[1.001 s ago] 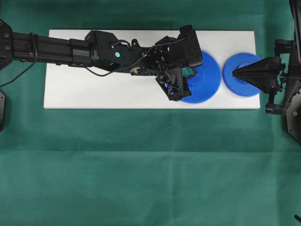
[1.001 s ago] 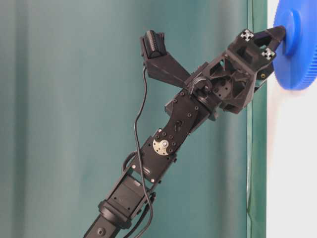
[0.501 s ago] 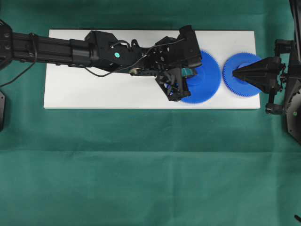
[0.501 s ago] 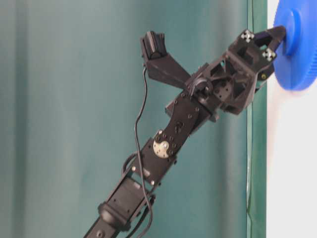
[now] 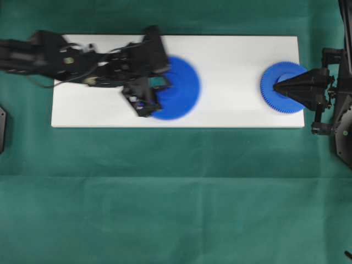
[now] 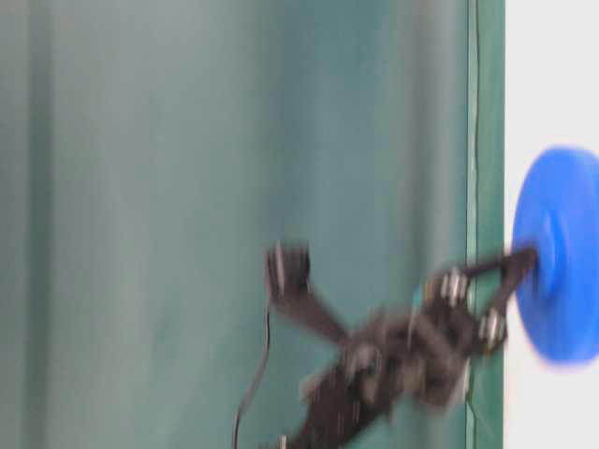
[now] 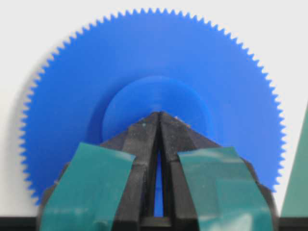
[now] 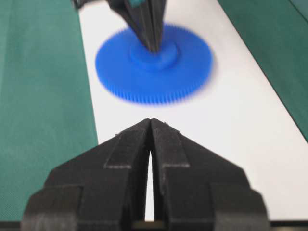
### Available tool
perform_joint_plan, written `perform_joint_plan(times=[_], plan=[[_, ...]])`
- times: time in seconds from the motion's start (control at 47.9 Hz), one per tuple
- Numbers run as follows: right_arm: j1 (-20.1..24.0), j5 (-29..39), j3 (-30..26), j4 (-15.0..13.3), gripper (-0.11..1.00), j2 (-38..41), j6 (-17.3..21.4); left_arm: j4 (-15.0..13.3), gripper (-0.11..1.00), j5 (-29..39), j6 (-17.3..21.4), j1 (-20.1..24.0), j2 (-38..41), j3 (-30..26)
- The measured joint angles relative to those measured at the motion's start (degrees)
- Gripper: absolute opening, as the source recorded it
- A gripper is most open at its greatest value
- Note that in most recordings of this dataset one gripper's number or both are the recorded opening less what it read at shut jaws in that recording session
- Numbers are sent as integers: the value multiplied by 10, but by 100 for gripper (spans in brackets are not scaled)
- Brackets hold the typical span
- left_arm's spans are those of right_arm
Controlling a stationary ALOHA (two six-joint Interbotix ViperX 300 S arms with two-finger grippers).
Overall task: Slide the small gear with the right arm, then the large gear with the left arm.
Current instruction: 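Slide the large gear back left to the board's left end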
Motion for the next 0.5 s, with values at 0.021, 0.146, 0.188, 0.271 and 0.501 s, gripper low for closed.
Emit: perform_joint_plan(times=[0.021,0.146,0.188,0.271,0.501], plan=[[0,0,1,0,53,-1,0,0,-1,-3,-7,4,-11,14],[0,0,1,0,53,-3,0,0,-1,-7,-35,26,-69,89],[0,0,1,0,53,-3,0,0,-1,-7,-36,32,-86,107],[0,0,1,0,53,-4,1,0,-1,-6,-38,41,-125,149],[0,-2,1,1,53,-4,2,0,-1,-6,-38,51,-187,218]])
